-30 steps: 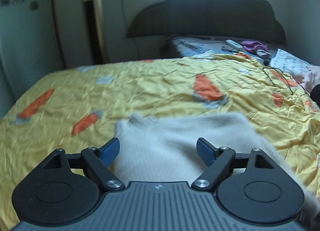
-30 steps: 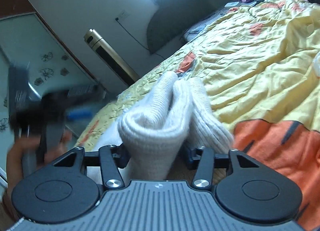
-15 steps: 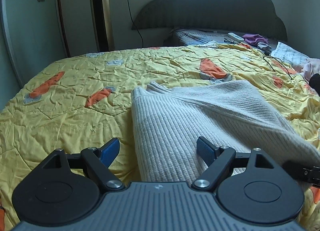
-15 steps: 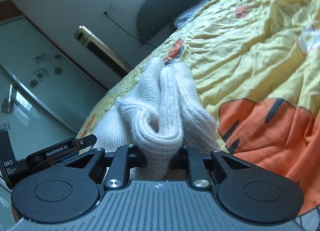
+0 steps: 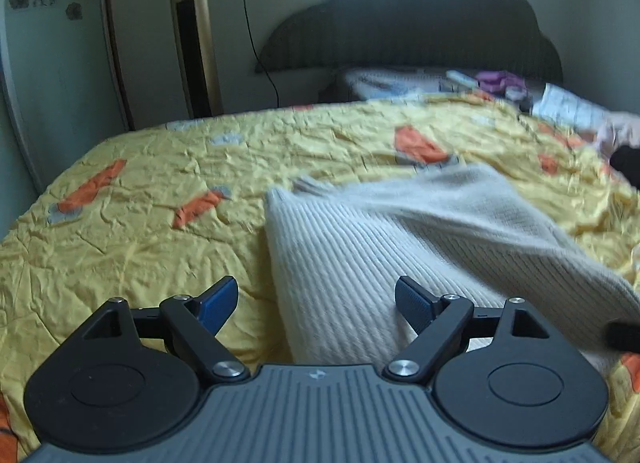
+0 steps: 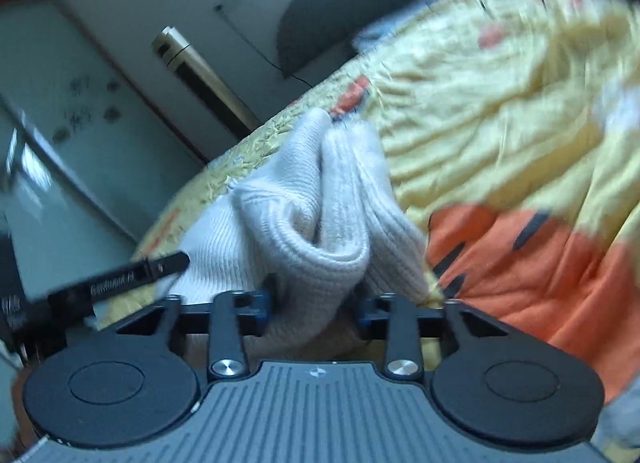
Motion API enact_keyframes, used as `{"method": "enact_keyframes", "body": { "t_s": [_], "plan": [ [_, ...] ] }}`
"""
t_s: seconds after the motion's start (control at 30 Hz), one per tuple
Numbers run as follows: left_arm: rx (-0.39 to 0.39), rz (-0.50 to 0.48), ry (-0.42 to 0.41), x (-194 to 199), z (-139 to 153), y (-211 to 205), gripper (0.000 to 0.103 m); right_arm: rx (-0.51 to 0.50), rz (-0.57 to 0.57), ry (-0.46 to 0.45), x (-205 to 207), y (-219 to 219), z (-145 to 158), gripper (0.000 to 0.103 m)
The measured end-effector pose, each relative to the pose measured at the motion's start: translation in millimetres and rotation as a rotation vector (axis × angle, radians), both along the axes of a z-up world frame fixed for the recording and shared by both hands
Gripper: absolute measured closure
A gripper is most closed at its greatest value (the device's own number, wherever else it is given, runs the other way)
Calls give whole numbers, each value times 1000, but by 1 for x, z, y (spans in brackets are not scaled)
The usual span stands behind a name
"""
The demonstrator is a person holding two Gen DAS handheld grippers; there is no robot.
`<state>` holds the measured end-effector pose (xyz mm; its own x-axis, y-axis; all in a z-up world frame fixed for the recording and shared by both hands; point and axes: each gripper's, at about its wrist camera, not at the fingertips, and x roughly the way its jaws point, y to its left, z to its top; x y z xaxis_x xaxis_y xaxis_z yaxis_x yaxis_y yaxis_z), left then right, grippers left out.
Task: Fold small clothes
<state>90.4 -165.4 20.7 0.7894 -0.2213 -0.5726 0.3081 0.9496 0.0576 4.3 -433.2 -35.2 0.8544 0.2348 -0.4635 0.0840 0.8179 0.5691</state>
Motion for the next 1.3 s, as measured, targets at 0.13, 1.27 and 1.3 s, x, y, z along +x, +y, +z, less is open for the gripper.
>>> {"method": "enact_keyframes", "body": {
  "t_s": [0.13,1.27,1.3],
  "plan": [
    [-131,-15,89,22,-4,30,16,-250,-12,-89,-12,6,40,1],
    [-299,-150,184,135,-3,45,42,-4,385,19,180,0,32,40],
    [-263,-115,185,138,-8,46,44,-2,361,36,191,2,26,38]
  ]
}}
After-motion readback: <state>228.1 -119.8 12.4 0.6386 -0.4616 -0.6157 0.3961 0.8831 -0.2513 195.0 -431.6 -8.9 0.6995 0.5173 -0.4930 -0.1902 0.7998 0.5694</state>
